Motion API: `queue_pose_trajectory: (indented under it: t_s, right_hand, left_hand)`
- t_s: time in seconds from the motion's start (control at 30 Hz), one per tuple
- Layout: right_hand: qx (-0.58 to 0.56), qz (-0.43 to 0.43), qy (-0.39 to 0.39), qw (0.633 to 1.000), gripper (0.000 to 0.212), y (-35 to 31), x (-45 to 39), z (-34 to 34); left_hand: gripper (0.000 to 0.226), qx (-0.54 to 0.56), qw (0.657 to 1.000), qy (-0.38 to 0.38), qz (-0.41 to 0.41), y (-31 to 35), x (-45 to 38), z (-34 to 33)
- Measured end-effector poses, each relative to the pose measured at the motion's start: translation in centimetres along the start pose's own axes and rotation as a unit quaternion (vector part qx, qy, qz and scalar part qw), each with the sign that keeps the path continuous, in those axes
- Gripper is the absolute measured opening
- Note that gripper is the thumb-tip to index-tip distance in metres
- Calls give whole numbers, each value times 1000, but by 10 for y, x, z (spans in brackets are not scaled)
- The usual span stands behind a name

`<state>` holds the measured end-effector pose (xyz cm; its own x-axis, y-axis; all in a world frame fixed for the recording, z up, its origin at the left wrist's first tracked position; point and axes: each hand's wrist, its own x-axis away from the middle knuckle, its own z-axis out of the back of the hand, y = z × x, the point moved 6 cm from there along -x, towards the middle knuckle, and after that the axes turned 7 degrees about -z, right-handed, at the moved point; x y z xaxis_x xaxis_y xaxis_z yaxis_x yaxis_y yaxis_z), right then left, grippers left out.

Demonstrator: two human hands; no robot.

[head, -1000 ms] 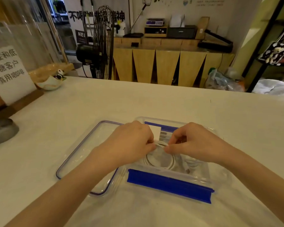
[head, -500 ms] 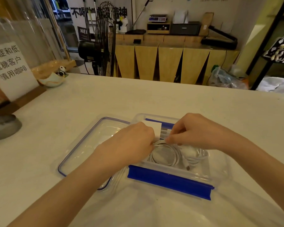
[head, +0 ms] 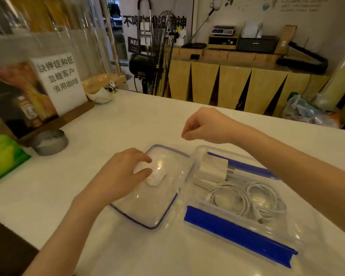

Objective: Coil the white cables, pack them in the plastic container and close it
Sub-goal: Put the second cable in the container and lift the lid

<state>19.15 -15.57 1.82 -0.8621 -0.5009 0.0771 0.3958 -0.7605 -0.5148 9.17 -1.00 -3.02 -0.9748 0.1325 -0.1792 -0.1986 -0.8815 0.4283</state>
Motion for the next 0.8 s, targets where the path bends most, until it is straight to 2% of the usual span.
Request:
queue_pose_trajectory:
  t_s: [0.2,0.27,0.37,0.53,0.6,0.7,0.8]
  right_hand:
    - [125,-54,-74,988,34,10,-50,-45]
    - [145,-70,-83,983,34,15,-57,-53]
    - [150,-82,-74,983,23,21,-64,-59]
    - [186,-51,15,981,15,20,-63,-51]
    - [187,-22,80,979,16,15,-60,-40]
    - [116,4,184,976,18,7,-44,-7]
    - [69,44,283,956,17,0,-14,28]
  left_hand:
    - [50,-32,982,22,187,-59,30,-9]
    - [44,-35,976,41,210,-68,35,-7]
    - [25,-28,981,59,184,-72,35,-6]
    - [19,-18,985,73,154,-70,26,0]
    - [16,-8,982,121,145,-64,21,16]
    - [13,43,964,239,113,-43,16,53]
    - [7,110,953,273,73,-22,6,76]
